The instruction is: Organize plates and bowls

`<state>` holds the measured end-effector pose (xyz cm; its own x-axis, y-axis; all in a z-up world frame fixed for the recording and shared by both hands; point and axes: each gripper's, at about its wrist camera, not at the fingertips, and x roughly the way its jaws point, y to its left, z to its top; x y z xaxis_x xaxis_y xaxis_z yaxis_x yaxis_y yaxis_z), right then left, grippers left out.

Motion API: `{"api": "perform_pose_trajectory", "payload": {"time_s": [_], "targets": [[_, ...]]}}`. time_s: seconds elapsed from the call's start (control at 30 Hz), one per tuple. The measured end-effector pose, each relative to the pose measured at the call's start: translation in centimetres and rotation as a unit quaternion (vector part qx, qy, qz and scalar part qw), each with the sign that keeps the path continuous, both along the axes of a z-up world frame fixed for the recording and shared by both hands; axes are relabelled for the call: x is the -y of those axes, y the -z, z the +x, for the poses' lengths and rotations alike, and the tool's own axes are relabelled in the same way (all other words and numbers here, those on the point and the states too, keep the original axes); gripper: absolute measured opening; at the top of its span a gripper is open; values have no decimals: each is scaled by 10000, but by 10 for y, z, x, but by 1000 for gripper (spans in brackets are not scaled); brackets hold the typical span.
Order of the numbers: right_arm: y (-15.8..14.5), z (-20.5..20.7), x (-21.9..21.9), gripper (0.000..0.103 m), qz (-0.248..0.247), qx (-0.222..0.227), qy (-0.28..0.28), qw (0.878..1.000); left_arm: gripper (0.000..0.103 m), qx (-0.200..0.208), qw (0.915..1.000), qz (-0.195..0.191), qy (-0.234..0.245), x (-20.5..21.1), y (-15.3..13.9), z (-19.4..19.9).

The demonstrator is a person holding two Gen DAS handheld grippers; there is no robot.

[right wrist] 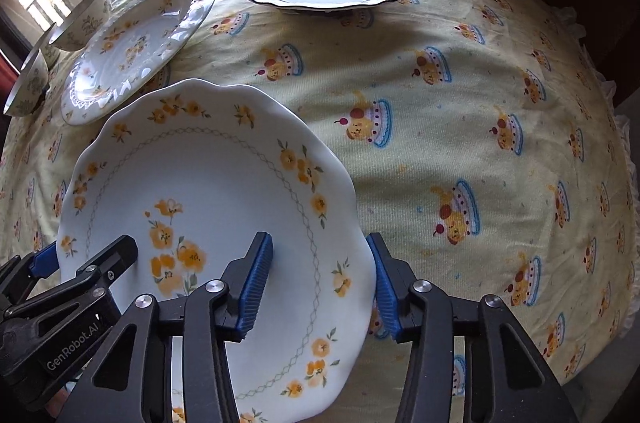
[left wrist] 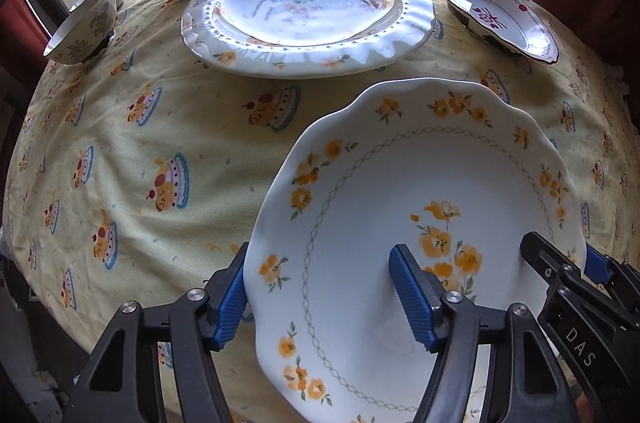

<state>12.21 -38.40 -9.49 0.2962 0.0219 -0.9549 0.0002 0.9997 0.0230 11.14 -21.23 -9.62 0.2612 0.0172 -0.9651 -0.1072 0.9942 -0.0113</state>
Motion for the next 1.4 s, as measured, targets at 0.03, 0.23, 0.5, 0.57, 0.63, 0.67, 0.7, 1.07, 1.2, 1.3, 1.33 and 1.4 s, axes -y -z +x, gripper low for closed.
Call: {"api": "perform_pose_trajectory", "payload": {"time_s": [0.03,0.23,0.5,0.57,0.63,0.67,0.7,1.07,1.2,1.3,1.33,1.4], "targets": [[0,1,0,52,11,-1,4,10000,69,-3,10000,4,6,0,0,0],[1,7,3,54,102,-93,56,9999,70,-43,10000,37,29,0,0,-2],[1,12,-6,59,16,-182,113,9998,69,-92,9999,4,135,-2,0,15],[0,11,-14,59,-25,-207,101,9997,69,-29,9998,36,184,-8,-2,17],[-2,8,-21,59,-107,-185,98,9997,69,-26,9997,55,215,-16,-4,17],[-3,5,-25,59,-138,-181,97,9997,68,-21,9997,42,231,-20,-5,17],[-4,5,-29,59,-155,-178,94,9997,68,-35,9997,11,253,-25,-6,17],[-28,-5,-83,59,-230,-40,322,9992,68,140,9985,-146,512,-90,-26,26],[-36,-3,-110,59,-237,19,397,9989,67,165,9983,-177,530,-114,-31,34],[-38,0,-131,59,-229,39,396,9989,67,232,9983,-196,493,-133,-34,33],[-39,1,-139,59,-223,50,392,9990,68,258,9983,-191,481,-141,-36,33],[-40,3,-153,59,-216,78,386,9990,68,286,9983,-176,475,-154,-37,33]]}}
